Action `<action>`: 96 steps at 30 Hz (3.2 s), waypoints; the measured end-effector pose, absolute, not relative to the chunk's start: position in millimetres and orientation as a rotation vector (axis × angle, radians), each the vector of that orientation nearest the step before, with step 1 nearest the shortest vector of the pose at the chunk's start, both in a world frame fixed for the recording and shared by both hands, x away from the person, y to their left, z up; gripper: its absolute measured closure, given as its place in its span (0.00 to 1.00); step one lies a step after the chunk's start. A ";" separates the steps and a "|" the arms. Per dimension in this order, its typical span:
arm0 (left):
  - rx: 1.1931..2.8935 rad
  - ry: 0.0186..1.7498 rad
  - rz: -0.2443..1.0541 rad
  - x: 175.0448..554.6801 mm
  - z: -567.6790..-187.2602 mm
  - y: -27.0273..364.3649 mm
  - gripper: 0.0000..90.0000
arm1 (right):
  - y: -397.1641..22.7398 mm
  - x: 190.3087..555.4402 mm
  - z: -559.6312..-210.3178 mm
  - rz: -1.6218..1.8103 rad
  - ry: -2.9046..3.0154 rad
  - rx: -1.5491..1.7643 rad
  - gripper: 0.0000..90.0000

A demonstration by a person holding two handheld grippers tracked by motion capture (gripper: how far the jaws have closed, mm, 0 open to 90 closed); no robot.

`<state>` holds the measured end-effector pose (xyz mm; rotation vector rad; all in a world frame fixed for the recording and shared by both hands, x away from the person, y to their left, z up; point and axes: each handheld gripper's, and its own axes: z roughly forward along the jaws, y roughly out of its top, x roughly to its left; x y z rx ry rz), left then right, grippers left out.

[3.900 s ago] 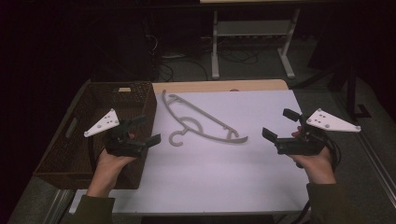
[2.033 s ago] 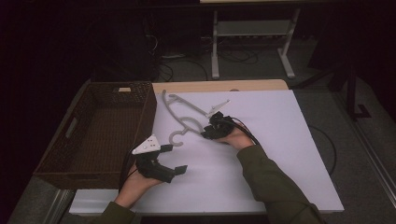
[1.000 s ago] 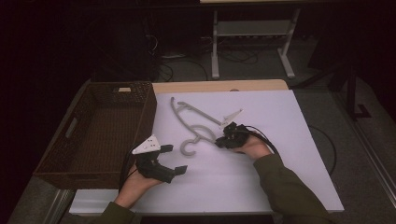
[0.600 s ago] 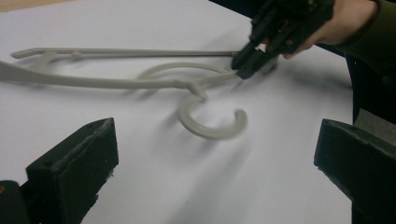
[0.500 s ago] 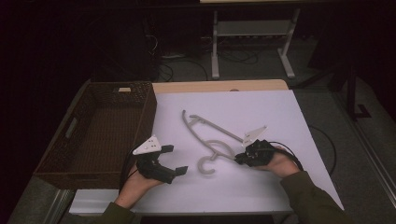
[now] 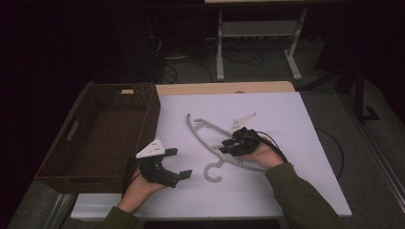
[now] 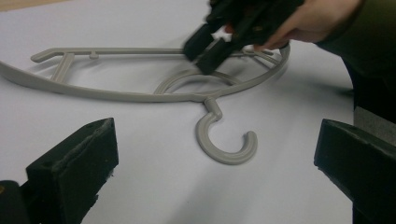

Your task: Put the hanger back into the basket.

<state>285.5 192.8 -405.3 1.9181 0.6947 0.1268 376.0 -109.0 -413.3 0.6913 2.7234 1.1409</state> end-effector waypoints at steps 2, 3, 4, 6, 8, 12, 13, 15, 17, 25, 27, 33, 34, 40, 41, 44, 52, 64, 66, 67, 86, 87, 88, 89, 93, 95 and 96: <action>1.914 0.696 0.129 286.1 -405.7 194.5 0.00 | -89.9 390.9 -416.5 1.147 2.703 0.724 0.73; 1.914 0.696 0.129 286.1 -405.7 194.5 0.00 | -89.9 390.9 -416.5 1.147 2.703 0.724 0.73; 1.909 0.700 0.129 286.1 -405.5 194.8 0.00 | -85.5 393.9 -417.1 1.156 2.693 0.744 0.73; 1.906 0.700 0.129 286.2 -405.2 194.9 0.00 | -72.9 402.9 -420.3 1.167 2.682 0.793 0.73; 1.907 0.700 0.129 286.0 -404.9 194.8 0.00 | -62.9 410.5 -424.2 1.151 2.682 0.800 0.72; 1.907 0.697 0.131 286.3 -404.8 195.0 0.00 | -45.7 419.4 -430.8 1.120 2.674 0.829 0.69; 1.906 0.700 0.130 286.2 -404.9 194.7 0.00 | -41.1 423.0 -433.4 1.104 2.666 0.851 0.68; 1.908 0.699 0.129 286.1 -404.8 194.7 0.00 | -39.0 426.6 -435.7 1.124 2.655 0.874 0.68; 1.909 0.697 0.130 286.0 -404.6 194.7 0.00 | -37.8 427.5 -436.3 1.128 2.654 0.884 0.67; 1.903 0.703 0.128 285.7 -404.4 195.0 0.00 | -29.4 428.3 -445.6 1.116 2.675 0.890 0.71; 1.904 0.703 0.128 285.7 -404.3 195.0 0.00 | -29.1 429.0 -446.4 1.103 2.665 0.877 0.73; 1.904 0.704 0.128 285.8 -404.4 195.1 0.00 | -26.8 427.4 -445.6 1.117 2.684 0.888 0.82; 1.902 0.703 0.127 285.8 -404.4 195.1 0.00 | -27.3 427.9 -445.4 1.117 2.685 0.890 0.83; 1.905 0.701 0.129 285.9 -404.3 194.9 0.00 | -26.7 426.4 -442.3 1.142 2.689 0.878 0.88; 1.905 0.702 0.129 285.9 -404.4 194.9 0.00 | -26.7 426.4 -442.3 1.142 2.689 0.878 0.88; 1.905 0.701 0.130 285.8 -404.2 195.1 0.00 | -24.1 423.4 -439.8 1.102 2.692 0.880 0.86; 1.908 0.697 0.134 285.5 -403.9 195.7 0.00 | -18.4 414.2 -442.7 1.030 2.650 0.909 0.86; 1.903 0.699 0.137 285.2 -403.1 197.1 0.00 | -11.0 398.3 -443.2 1.065 2.751 0.725 0.91; 1.902 0.693 0.140 285.6 -403.0 197.5 0.00 | -13.9 392.0 -443.2 1.070 2.768 0.680 0.91; 1.894 0.699 0.137 285.2 -403.0 197.0 0.00 | -16.1 388.3 -443.5 1.072 2.779 0.638 0.91; 1.897 0.699 0.143 285.5 -402.5 197.6 0.00 | -53.7 316.5 -433.0 1.135 2.862 0.370 0.69; 1.902 0.704 0.139 285.1 -402.6 197.5 0.00 | -70.0 315.5 -424.7 1.168 2.828 0.481 0.70; 1.902 0.704 0.139 285.1 -402.6 197.5 0.00 | -80.4 316.4 -421.5 1.181 2.805 0.524 0.72; 1.899 0.706 0.138 284.9 -402.7 197.2 0.00 | -80.4 316.4 -421.5 1.181 2.805 0.524 0.72; 1.898 0.707 0.141 285.0 -402.3 197.3 0.00 | -130.4 320.8 -413.0 1.175 2.689 0.782 0.89; 1.902 0.706 0.142 285.1 -402.5 196.9 0.00 | -156.7 325.2 -414.1 1.115 2.629 0.887 0.94; 1.904 0.705 0.143 285.2 -402.7 196.7 0.00 | -168.8 327.1 -415.2 1.086 2.615 0.933 0.97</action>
